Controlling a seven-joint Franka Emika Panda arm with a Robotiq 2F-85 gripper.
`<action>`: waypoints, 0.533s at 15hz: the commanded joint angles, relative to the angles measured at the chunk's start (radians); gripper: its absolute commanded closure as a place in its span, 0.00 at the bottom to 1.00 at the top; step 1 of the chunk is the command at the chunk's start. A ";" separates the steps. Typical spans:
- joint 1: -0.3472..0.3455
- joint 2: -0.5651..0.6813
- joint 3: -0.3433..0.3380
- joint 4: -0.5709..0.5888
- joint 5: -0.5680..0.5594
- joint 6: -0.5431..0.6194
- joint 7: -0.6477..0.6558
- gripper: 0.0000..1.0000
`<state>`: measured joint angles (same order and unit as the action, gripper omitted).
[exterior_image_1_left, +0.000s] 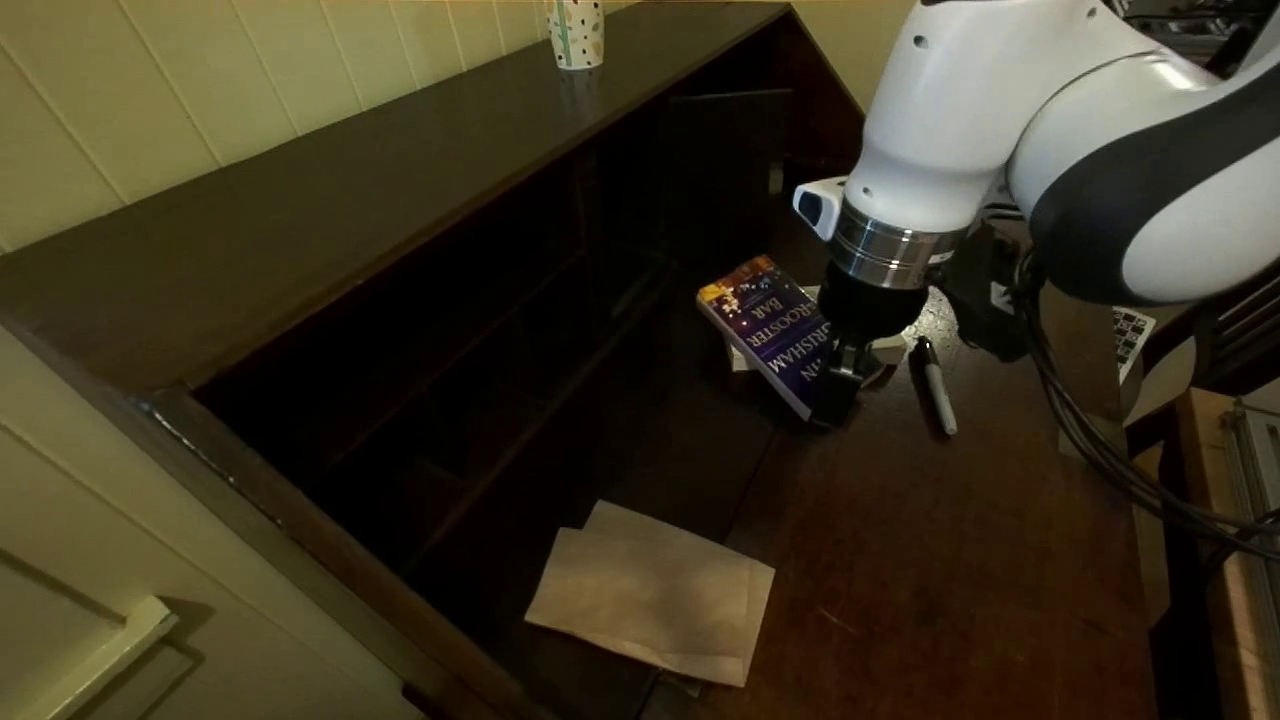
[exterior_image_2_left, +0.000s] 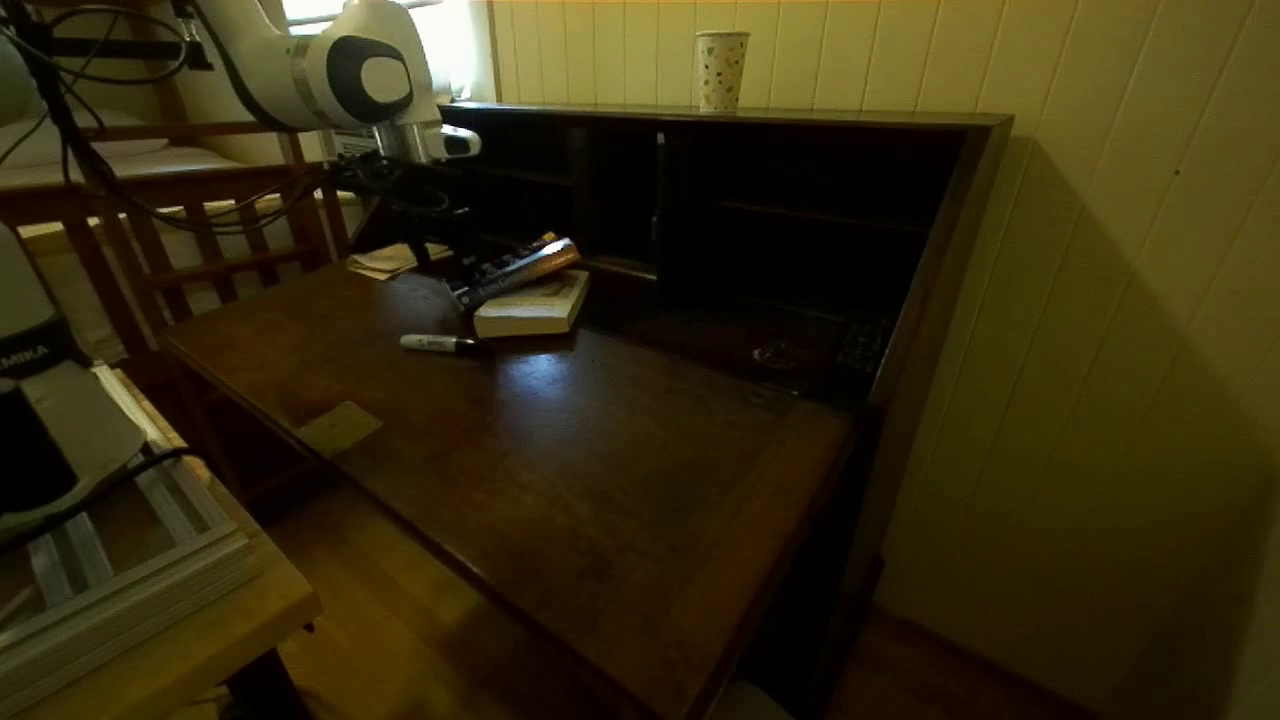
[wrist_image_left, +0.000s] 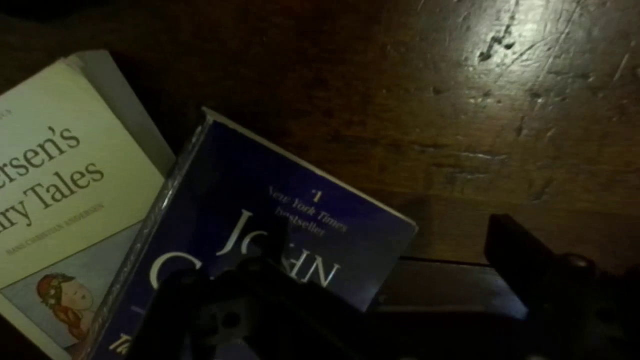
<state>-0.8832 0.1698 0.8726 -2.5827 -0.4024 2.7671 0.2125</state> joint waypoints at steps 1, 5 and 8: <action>-0.066 -0.043 0.082 0.058 0.153 -0.183 -0.145 0.00; -0.082 -0.095 0.106 0.114 0.217 -0.332 -0.223 0.00; 0.228 -0.164 -0.197 0.135 0.328 -0.386 -0.305 0.00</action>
<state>-0.8454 0.0887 0.8484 -2.4625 -0.1704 2.4562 -0.0179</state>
